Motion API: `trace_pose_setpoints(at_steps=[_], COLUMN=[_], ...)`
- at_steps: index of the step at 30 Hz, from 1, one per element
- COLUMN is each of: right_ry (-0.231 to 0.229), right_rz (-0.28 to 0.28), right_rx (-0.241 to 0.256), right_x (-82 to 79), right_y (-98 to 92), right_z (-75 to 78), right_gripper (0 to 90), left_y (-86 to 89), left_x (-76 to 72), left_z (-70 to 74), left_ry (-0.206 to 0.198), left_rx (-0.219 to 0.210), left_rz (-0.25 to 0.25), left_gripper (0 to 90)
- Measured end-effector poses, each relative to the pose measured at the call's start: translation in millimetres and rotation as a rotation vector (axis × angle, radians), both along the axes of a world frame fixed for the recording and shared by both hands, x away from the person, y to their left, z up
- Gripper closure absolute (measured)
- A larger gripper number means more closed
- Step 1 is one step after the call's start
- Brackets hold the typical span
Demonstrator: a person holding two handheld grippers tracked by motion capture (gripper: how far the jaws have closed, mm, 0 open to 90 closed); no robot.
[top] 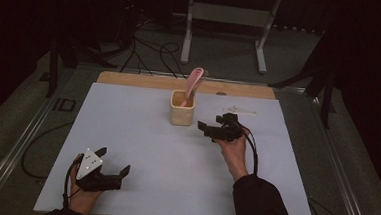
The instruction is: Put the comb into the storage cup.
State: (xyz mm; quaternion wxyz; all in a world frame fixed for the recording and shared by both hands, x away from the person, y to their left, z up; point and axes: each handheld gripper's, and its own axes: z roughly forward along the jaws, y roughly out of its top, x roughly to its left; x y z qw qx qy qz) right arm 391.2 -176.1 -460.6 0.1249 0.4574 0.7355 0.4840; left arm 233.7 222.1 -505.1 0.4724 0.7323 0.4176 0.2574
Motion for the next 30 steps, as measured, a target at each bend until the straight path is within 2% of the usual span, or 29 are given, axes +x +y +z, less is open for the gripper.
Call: trace_pose_setpoints(at_steps=[1,7,10,16,20,23,27,30], right_ry=[-0.005,-0.038,-0.055,-0.092,-0.127,-0.168,-0.183,-0.188], right_rz=[0.010,0.036,0.056,0.063,0.079,0.080,0.067,0.049], right_rx=[-0.015,-0.035,-0.079,-0.075,-0.149,-0.179,-0.185,-0.155], right_x=[-5.5,-23.2,-32.6,-55.0,-68.9,-80.9,-92.8,-100.8], right_y=[-3.0,-9.0,-10.9,-20.1,-24.4,-30.8,-42.5,-53.5], right_z=[-0.4,1.8,0.1,-3.9,-2.2,-0.2,-3.9,-7.6], right_gripper=[12.1,11.7,10.9,10.9,10.8,10.9,11.0,11.1], left_y=[-0.4,-1.0,-0.6,-1.0,-1.1,-0.8,0.0,0.8], left_x=[-0.1,-0.4,-0.5,-0.6,-0.5,-0.8,-0.4,-0.3], left_z=[-0.1,-0.2,-0.2,-0.5,-0.6,-0.2,-0.3,0.3], left_ry=[0.001,0.000,0.001,0.002,0.002,-0.001,-0.002,-0.004], left_rx=[-0.001,-0.001,-0.001,-0.003,-0.003,-0.004,-0.012,-0.014], left_rz=[0.002,0.002,0.004,0.005,0.005,0.005,0.009,0.011], left_gripper=[0.2,0.2,0.2,0.2,0.2,0.2,0.2,0.2])
